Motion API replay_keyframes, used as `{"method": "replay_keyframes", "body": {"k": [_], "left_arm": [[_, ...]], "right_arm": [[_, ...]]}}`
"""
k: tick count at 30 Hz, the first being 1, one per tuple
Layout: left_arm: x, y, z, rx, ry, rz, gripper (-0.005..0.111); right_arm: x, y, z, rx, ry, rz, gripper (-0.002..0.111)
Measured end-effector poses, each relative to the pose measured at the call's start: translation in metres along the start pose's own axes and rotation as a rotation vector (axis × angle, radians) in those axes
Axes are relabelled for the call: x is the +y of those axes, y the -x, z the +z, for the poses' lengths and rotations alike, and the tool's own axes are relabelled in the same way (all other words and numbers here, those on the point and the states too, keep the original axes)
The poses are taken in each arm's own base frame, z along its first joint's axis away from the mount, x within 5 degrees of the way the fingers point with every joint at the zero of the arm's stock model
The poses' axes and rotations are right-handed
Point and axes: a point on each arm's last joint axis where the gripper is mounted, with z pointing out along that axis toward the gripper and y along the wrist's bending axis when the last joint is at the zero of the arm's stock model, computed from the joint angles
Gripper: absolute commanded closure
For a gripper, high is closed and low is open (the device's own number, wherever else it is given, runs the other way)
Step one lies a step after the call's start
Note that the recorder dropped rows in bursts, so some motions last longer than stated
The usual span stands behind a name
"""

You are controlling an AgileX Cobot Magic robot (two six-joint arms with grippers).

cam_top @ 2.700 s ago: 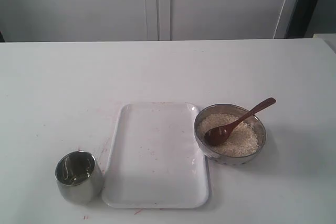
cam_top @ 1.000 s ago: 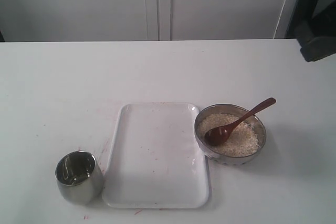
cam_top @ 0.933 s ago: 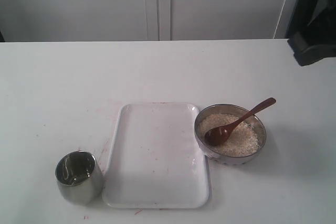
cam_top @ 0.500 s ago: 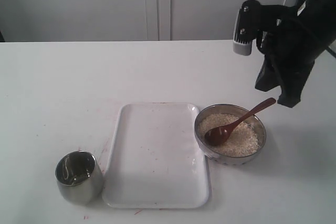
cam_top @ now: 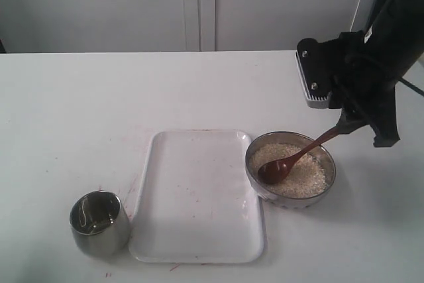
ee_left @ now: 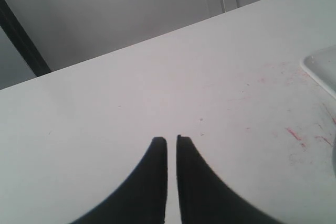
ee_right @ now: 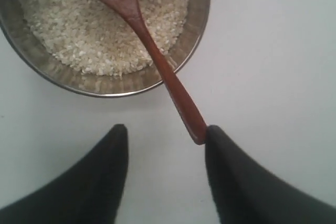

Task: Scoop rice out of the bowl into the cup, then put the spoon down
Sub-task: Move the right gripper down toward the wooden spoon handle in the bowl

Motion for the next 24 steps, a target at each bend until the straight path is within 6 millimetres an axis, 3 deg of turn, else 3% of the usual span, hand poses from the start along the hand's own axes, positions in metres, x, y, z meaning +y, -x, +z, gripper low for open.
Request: {"method": "replay_keyframes", "body": {"k": [12, 24], "left_arm": [[0.0, 0.0, 0.0, 0.0, 0.0, 0.0, 0.092], [0.0, 0.0, 0.0, 0.0, 0.0, 0.0, 0.092]], "right_arm": [[-0.003, -0.004, 0.027, 0.069, 0.063, -0.148, 0.051], [-0.015, -0.011, 0.071, 0.156, 0.044, -0.241, 0.051]]}}
